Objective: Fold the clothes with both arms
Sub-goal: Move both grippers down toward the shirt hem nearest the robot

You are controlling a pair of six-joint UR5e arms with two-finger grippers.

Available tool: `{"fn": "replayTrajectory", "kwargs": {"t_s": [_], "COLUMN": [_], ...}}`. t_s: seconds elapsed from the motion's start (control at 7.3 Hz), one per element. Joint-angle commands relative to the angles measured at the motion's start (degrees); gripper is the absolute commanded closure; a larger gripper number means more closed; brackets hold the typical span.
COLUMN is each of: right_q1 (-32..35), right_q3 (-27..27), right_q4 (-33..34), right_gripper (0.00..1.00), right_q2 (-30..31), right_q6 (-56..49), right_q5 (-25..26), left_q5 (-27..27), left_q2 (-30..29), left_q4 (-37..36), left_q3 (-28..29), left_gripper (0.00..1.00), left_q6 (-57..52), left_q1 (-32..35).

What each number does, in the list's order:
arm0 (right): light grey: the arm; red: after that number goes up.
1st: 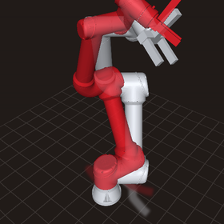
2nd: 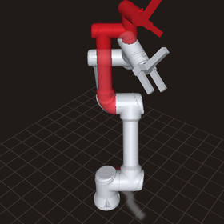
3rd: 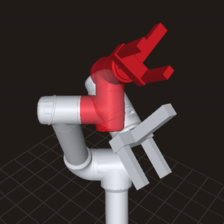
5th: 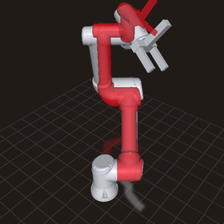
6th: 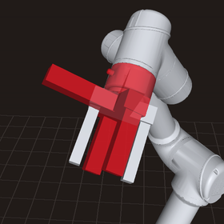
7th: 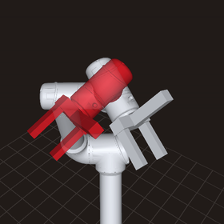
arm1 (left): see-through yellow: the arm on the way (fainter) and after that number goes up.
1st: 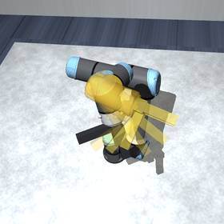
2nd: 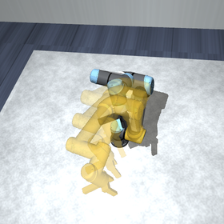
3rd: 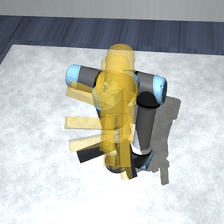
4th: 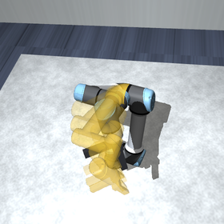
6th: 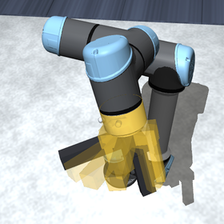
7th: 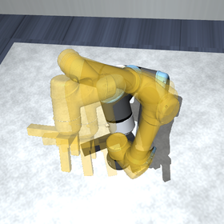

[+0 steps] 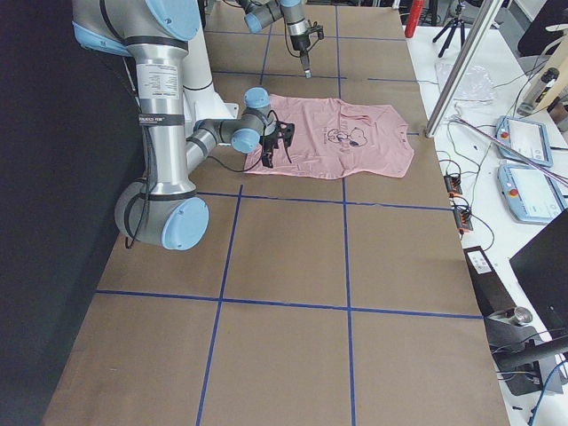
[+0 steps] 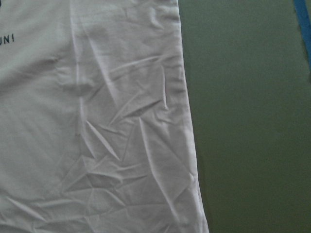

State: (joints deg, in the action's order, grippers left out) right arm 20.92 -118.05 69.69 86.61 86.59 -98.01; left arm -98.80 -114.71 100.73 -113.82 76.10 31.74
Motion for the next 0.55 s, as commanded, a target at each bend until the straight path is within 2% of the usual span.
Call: {"fn": "replayTrajectory", "kwargs": {"t_s": [0.0, 0.41], "right_q1": [-5.7, -7.82], "right_q3": [0.72, 1.07], "right_q4": [-0.79, 1.67], "right_gripper": [0.0, 0.0], "right_q2": [0.67, 0.58], "right_q6": [2.44, 2.44], "right_q5": [4.57, 4.76], "left_q5": [-0.07, -0.95], "left_q2": [0.01, -0.16], "left_q4": [0.26, 0.26], "left_q3": [0.01, -0.08], "left_gripper": [0.0, 0.0], "left_q6": [0.02, 0.1], "left_q1": [-0.1, -0.19]}}
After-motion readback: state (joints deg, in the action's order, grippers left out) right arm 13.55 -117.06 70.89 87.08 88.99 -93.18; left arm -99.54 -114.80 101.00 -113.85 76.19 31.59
